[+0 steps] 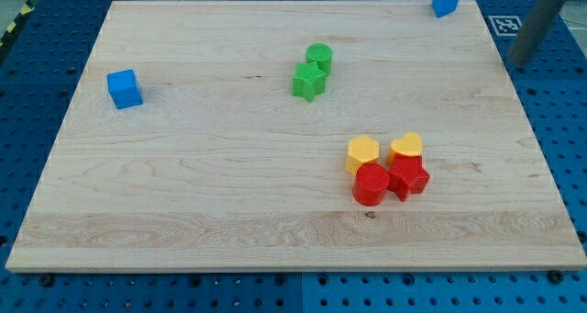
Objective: Push the blue triangle to the top right of the green circle
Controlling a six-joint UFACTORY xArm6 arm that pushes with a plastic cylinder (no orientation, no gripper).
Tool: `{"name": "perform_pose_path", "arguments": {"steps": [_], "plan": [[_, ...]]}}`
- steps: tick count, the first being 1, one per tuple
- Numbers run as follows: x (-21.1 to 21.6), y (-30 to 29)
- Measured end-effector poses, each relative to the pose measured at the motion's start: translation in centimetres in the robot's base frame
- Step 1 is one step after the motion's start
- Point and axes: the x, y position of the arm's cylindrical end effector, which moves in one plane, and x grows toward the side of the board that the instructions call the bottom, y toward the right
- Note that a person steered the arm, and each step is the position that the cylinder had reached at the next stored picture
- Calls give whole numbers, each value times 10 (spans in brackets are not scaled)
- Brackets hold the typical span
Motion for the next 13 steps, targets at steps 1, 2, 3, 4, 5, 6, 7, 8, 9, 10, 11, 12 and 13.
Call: {"name": "perform_pose_path", "arguments": {"steps": [1,2,3,4,5,6,7,8,9,10,11,12,13], "plan": [[0,17],[-4,17],[-73,17],[-139,15],[-139,15],[-139,-17],[-140,-37],[-140,-43],[-139,-52],[-139,-65],[-139,-103],[-138,-105],[-139,-124]]}}
